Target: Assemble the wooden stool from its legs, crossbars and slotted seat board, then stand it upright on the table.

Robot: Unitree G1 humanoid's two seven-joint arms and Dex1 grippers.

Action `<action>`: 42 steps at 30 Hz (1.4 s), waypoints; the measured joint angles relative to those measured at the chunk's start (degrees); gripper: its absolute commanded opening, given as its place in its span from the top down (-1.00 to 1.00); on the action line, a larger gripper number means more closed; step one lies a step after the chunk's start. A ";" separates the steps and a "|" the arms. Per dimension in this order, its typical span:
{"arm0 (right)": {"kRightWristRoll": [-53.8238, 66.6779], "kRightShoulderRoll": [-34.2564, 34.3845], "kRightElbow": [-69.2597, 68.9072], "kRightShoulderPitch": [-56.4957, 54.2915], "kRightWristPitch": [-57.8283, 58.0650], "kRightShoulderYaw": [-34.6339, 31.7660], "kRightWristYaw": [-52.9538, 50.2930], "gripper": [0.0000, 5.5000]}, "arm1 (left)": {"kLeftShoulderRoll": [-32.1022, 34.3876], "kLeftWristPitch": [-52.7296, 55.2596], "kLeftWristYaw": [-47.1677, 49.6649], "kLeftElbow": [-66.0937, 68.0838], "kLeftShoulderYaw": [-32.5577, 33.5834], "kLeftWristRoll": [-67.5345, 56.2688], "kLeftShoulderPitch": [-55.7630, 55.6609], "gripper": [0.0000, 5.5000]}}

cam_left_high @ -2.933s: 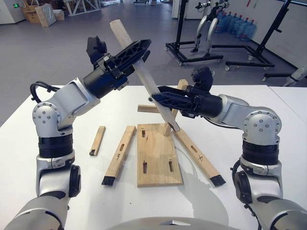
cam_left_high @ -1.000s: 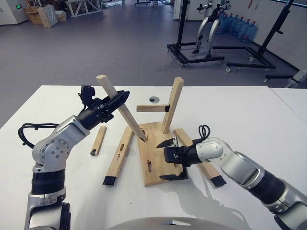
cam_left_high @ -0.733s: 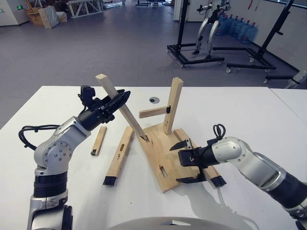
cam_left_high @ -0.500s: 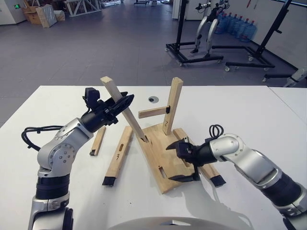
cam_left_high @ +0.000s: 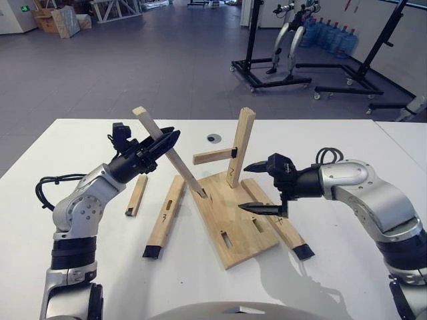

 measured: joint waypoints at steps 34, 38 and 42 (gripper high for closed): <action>1.39 2.87 0.05 1.10 0.63 1.30 -2.43 -0.96 | -4.33 -12.94 -19.59 25.85 -5.19 16.44 -11.68 0.26; 1.55 2.95 -0.02 1.26 0.64 1.51 -3.01 -0.96 | -4.75 -15.29 -19.54 25.90 -6.66 18.45 -11.64 0.26; 1.62 2.95 -0.03 1.29 0.64 1.70 -3.22 -0.96 | -5.38 -16.84 -19.49 26.67 -7.01 18.97 -11.64 0.26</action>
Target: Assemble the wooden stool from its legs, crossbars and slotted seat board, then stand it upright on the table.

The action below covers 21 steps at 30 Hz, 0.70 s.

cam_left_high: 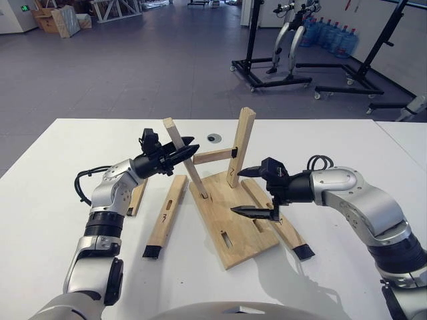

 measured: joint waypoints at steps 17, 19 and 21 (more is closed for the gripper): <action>0.24 0.70 -0.32 -0.02 0.83 0.66 -1.90 -0.96 | -0.18 -2.52 -0.59 0.28 -2.38 2.03 -0.15 0.26; 0.24 0.72 -0.32 -0.02 0.85 0.70 -2.04 -0.96 | -0.17 -2.94 -0.66 0.20 -2.61 2.34 -0.15 0.26; 0.24 0.74 -0.32 -0.02 0.85 0.72 -2.30 -0.96 | -0.18 -2.96 -0.49 -0.19 -2.93 2.71 -0.14 0.26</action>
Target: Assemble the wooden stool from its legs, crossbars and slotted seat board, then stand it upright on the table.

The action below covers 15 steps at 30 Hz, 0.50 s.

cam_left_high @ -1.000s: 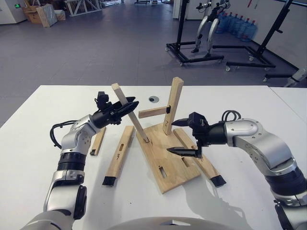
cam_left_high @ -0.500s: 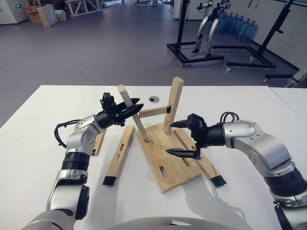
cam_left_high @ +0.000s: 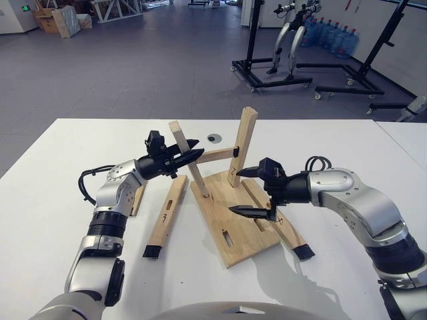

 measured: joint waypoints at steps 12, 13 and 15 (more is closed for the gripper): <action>1.36 0.29 -0.73 -3.12 -0.44 -2.47 -0.68 -0.96 | -0.01 1.13 1.03 -0.76 0.09 -0.21 0.03 0.26; 1.36 0.31 -0.98 -4.50 -0.69 -2.88 -0.88 -0.96 | 0.00 1.15 1.05 -0.82 0.09 -0.20 0.04 0.26; 1.30 0.90 -1.40 -7.88 -0.72 -3.84 -2.30 -0.96 | 0.01 1.18 1.08 -0.91 0.12 -0.19 0.09 0.26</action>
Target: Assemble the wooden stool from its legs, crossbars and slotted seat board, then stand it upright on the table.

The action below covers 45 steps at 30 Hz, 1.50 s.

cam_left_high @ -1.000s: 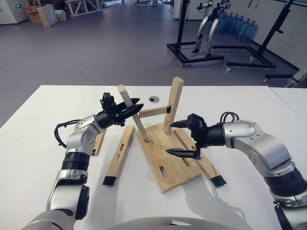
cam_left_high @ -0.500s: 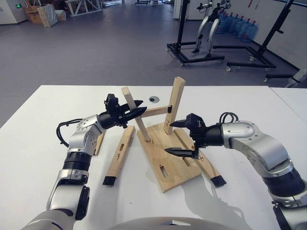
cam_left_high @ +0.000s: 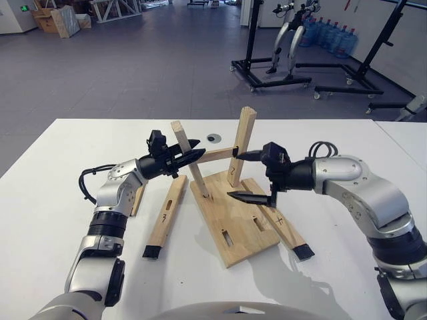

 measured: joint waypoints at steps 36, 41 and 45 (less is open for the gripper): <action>-44.67 16.73 17.50 -12.45 -23.70 15.31 -23.20 -0.96 | -0.61 -0.27 0.64 -0.19 -0.27 0.12 0.18 0.26; -46.89 16.88 19.59 -8.96 -24.93 16.37 -23.29 -0.96 | -0.67 -0.44 0.65 -0.19 -0.33 0.21 0.19 0.26; -48.50 17.62 19.64 -7.38 -26.39 17.47 -23.20 -0.96 | -0.69 -0.62 0.65 -0.17 -0.41 0.31 0.19 0.26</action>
